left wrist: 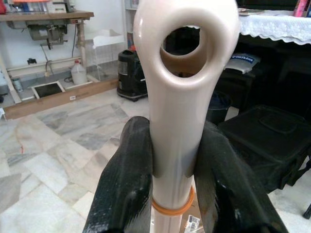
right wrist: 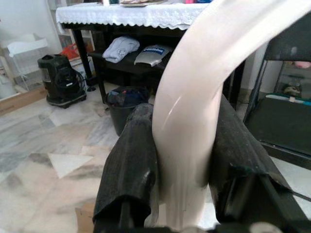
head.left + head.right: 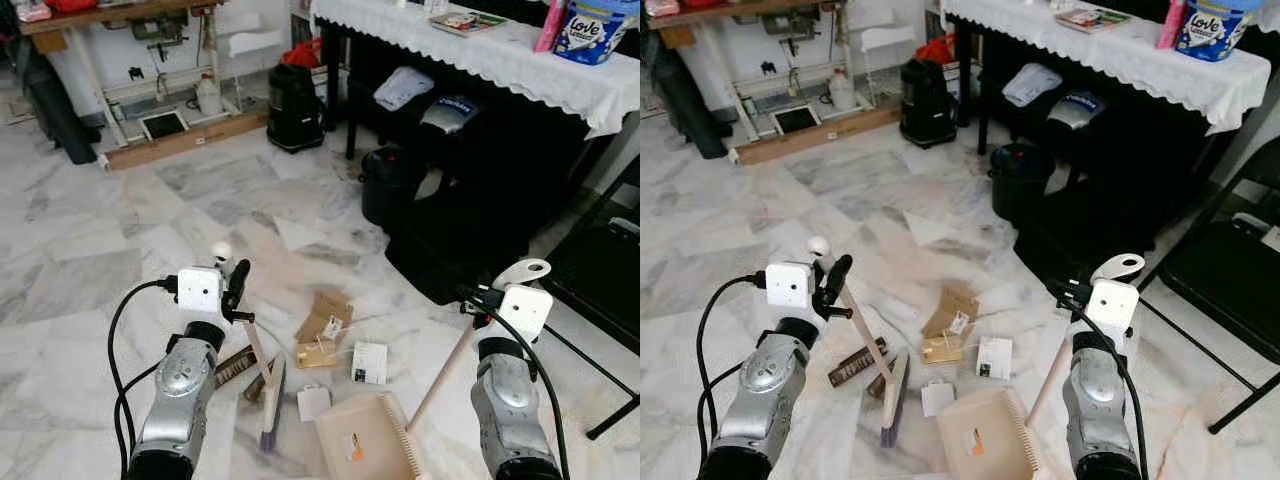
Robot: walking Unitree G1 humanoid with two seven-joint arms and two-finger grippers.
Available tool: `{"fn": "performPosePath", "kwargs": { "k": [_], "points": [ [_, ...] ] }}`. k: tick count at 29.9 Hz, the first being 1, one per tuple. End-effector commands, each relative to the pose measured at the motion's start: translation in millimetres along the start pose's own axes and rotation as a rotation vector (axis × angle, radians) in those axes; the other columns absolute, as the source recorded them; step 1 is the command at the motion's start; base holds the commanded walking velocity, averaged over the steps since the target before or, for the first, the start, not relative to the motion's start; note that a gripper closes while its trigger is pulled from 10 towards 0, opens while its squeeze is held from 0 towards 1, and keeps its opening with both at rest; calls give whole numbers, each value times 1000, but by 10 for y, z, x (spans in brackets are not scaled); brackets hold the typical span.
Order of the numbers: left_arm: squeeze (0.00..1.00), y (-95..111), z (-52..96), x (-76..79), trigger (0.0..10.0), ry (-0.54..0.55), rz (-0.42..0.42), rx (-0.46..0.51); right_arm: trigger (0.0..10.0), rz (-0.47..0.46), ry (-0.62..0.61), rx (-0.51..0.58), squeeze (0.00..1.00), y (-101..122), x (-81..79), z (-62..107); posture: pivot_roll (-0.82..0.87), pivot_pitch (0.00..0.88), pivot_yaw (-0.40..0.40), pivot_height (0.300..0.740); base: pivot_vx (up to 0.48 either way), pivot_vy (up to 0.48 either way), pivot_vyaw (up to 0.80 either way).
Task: Sweep floor
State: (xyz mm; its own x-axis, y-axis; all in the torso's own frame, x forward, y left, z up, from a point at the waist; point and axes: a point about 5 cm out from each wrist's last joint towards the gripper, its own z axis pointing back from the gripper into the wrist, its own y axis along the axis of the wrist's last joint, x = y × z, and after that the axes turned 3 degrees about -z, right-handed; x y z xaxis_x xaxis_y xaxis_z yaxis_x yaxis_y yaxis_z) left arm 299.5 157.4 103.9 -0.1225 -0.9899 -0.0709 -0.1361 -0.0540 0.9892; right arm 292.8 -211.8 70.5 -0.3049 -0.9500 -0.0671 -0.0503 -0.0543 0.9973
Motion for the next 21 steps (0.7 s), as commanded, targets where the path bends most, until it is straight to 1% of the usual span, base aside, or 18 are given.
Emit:
{"fn": "performPosePath", "kwargs": {
  "k": [1, 5, 9, 21],
  "points": [
    [0, 98, -26, -7, 10000, -4, -7, 47, 10000, 3, -6, 52, 0, 113, 1, -49, -15, 0, 20, 740, 0, 0, -400],
    [0, 86, -20, -4, 10000, -6, -7, 41, 10000, 4, -9, 53, 0, 107, 19, -49, -14, 0, 18, 740, 0, 0, -670],
    [0, 82, -19, -5, 10000, -5, -8, 38, 10000, 14, 4, 63, 0, 118, -6, -47, -14, 0, 18, 740, 0, 0, 0],
    [0, 80, -9, -6, 10000, -2, -8, 36, 10000, 14, 5, 61, 0, 111, -10, -37, -15, 0, 13, 740, 295, 0, 0]
  ]
}}
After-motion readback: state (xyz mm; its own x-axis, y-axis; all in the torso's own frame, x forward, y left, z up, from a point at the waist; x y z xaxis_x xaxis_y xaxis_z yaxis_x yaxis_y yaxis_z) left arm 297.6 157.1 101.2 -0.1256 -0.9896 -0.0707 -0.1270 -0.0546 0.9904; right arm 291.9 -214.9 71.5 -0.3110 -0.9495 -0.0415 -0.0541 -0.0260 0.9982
